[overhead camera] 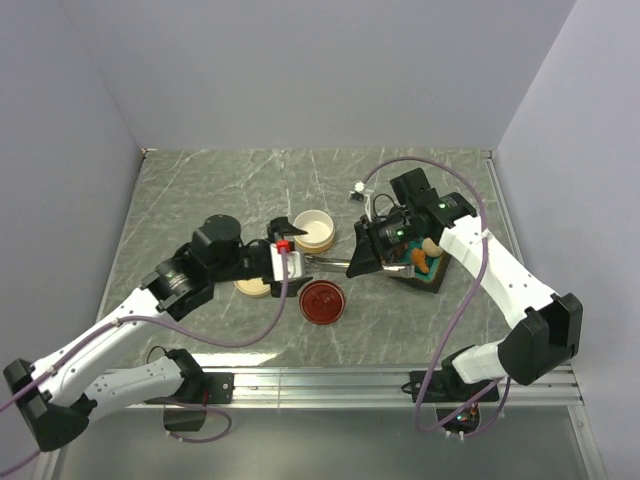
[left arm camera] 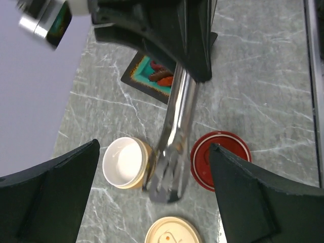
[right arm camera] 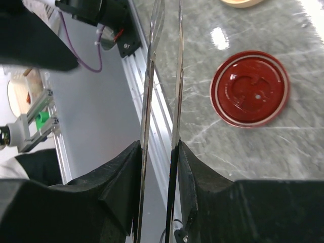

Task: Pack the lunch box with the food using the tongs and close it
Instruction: Pick up the food using the clamp

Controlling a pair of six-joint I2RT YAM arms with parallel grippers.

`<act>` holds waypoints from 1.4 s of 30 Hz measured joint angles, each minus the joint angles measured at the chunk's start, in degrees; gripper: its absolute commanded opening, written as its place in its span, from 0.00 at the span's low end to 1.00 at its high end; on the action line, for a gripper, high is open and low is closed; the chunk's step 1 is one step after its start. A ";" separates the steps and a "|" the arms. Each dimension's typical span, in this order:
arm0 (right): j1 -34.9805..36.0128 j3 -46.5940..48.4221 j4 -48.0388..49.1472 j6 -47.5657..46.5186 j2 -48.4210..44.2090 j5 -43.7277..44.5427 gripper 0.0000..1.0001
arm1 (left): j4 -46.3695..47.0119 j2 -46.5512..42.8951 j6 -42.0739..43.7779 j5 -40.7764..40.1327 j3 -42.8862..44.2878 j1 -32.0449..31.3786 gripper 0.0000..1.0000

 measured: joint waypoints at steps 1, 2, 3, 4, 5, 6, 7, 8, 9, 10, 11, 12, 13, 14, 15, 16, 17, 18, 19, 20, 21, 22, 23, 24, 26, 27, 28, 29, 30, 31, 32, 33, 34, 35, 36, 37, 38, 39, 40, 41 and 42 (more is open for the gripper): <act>0.72 0.04 0.28 0.37 0.44 0.02 0.41 | 0.61 0.85 0.22 -1.70 0.04 -1.60 0.94; 1.51 0.04 0.52 0.68 0.72 0.04 0.40 | 1.09 1.64 0.33 -3.04 0.09 -2.82 0.93; 2.05 0.04 0.61 0.90 0.79 0.02 0.40 | 1.33 2.75 0.35 -4.35 0.24 -4.09 0.93; 2.51 0.04 0.81 1.22 0.79 0.02 0.40 | 1.22 3.80 0.39 -5.09 0.50 -4.92 0.92; 2.80 0.09 1.01 1.53 0.79 0.00 0.40 | 1.22 4.79 0.39 -5.77 0.72 -5.73 0.90; 3.21 0.33 1.20 1.95 0.79 0.00 0.40 | 1.03 5.81 0.31 -6.10 0.98 -6.36 0.89; 3.39 0.57 1.38 2.16 0.79 -0.04 0.40 | 0.74 6.40 0.28 -6.16 1.25 -6.69 0.89; 3.45 0.87 1.60 2.38 0.79 -0.11 0.40 | 0.42 7.06 0.26 -6.14 1.57 -6.97 0.88; 3.45 1.07 1.77 2.54 0.79 -0.28 0.40 | -0.04 7.58 0.20 -6.08 1.97 -7.19 0.88; 3.45 1.51 1.95 2.75 0.81 -0.57 0.40 | -0.37 7.93 0.04 -6.05 2.29 -7.37 0.88; 3.50 1.64 2.16 2.86 0.81 -0.87 0.40 | -0.50 8.17 -0.09 -6.05 2.49 -7.54 0.88; 3.58 1.68 2.43 3.02 0.81 -1.31 0.40 | -0.48 8.37 -0.26 -6.12 2.58 -7.80 0.87; 3.63 1.73 2.43 3.19 0.81 -1.84 0.39 | -0.50 8.55 -0.37 -6.21 2.64 -8.04 0.84; 3.69 1.73 2.45 3.26 0.83 -2.19 0.39 | -0.46 8.79 -0.42 -6.34 2.69 -8.39 0.82; 3.80 1.73 2.43 3.37 0.83 -2.58 0.39 | -0.48 9.05 -0.44 -6.54 2.73 -8.57 0.79; 3.91 1.73 2.43 3.39 0.83 -2.99 0.39 | -0.46 9.55 -0.50 -6.99 2.78 -8.79 0.74; 4.07 1.73 2.43 3.39 0.83 -3.58 0.39 | -0.50 10.10 -0.68 -7.56 2.89 -8.94 0.72; 4.20 1.73 2.43 3.37 0.83 -3.89 0.39 | -0.50 10.56 -0.94 -7.98 2.99 -8.98 0.70; 4.35 1.73 2.43 3.39 0.83 -4.39 0.39 | -0.48 11.26 -1.31 -8.48 3.17 -9.01 0.67; 4.48 1.73 2.43 3.39 0.83 -4.85 0.39 | -0.63 11.76 -1.46 -8.87 3.39 -9.03 0.65; 4.59 1.73 2.43 3.37 0.81 -5.16 0.39 | -0.76 12.22 -1.55 -9.07 3.50 -9.03 0.64; 4.66 1.73 2.43 3.39 0.81 -5.42 0.39 | -1.03 12.50 -1.68 -9.31 3.63 -9.07 0.61; 4.74 1.73 2.43 3.39 0.81 -5.64 0.39 | -1.14 12.66 -1.75 -9.40 3.67 -9.20 0.59; 4.79 1.73 2.43 3.37 0.81 -5.81 0.39 | -1.36 12.68 -1.77 -9.53 3.72 -9.31 0.58; 4.87 1.73 2.40 3.37 0.81 -6.05 0.39 | -1.51 12.68 -1.88 -9.75 4.00 -9.70 0.52; 4.92 1.73 2.43 3.37 0.81 -6.14 0.39 | -1.73 12.76 -1.92 -9.75 4.24 -9.92 0.50; 4.94 1.73 2.43 3.37 0.81 -6.25 0.39 | -1.88 12.79 -1.95 -9.79 4.46 -10.12 0.46; 5.01 1.73 2.40 3.34 0.81 -6.27 0.39 | -2.01 12.83 -1.95 -9.84 4.61 -10.32 0.43; 5.09 1.73 2.38 3.32 0.81 -6.29 0.39 | -2.36 12.94 -1.90 -9.90 4.87 -10.49 0.42; 5.18 1.73 2.27 3.28 0.81 -6.29 0.39 | -2.62 13.05 -1.95 -9.92 5.07 -10.60 0.38; 5.27 1.73 2.16 3.15 0.81 -6.21 0.39 | -2.80 13.20 -1.92 -9.94 5.16 -10.71 0.36; 5.33 1.73 2.19 2.91 0.81 -6.05 0.39 | -3.23 13.42 -1.90 -9.88 5.31 -10.73 0.35; 5.40 1.73 2.16 2.69 0.81 -5.86 0.39 | -3.61 13.66 -1.92 -9.90 5.49 -10.84 0.32; 5.46 1.73 1.99 2.49 0.81 -5.64 0.39 | -4.02 13.90 -1.84 -9.88 5.75 -10.95 0.31; 5.51 1.73 1.95 2.36 0.81 -5.42 0.39 | -4.39 14.08 -1.81 -9.88 5.95 -11.04 0.30; 5.60 1.73 1.86 2.29 0.81 -5.22 0.39 | -4.70 14.21 -1.77 -9.90 6.03 -11.08 0.28; 5.68 1.73 1.79 2.27 0.81 -4.98 0.40 | -4.96 14.29 -1.73 -9.88 6.08 -11.13 0.27; 5.81 1.73 1.73 2.21 0.81 -4.74 0.40 | -5.14 14.36 -1.79 -9.88 6.08 -11.13 0.27; 5.88 1.73 1.73 2.12 0.81 -4.59 0.40 | -5.20 14.38 -1.81 -9.88 6.08 -11.13 0.27; 5.92 1.73 1.73 2.08 0.81 -4.52 0.40 | -5.22 14.38 -1.79 -9.88 6.08 -11.13 0.27; 5.92 1.73 1.73 2.08 0.81 -4.46 0.40 | -5.27 14.38 -1.77 -9.88 6.08 -11.17 0.27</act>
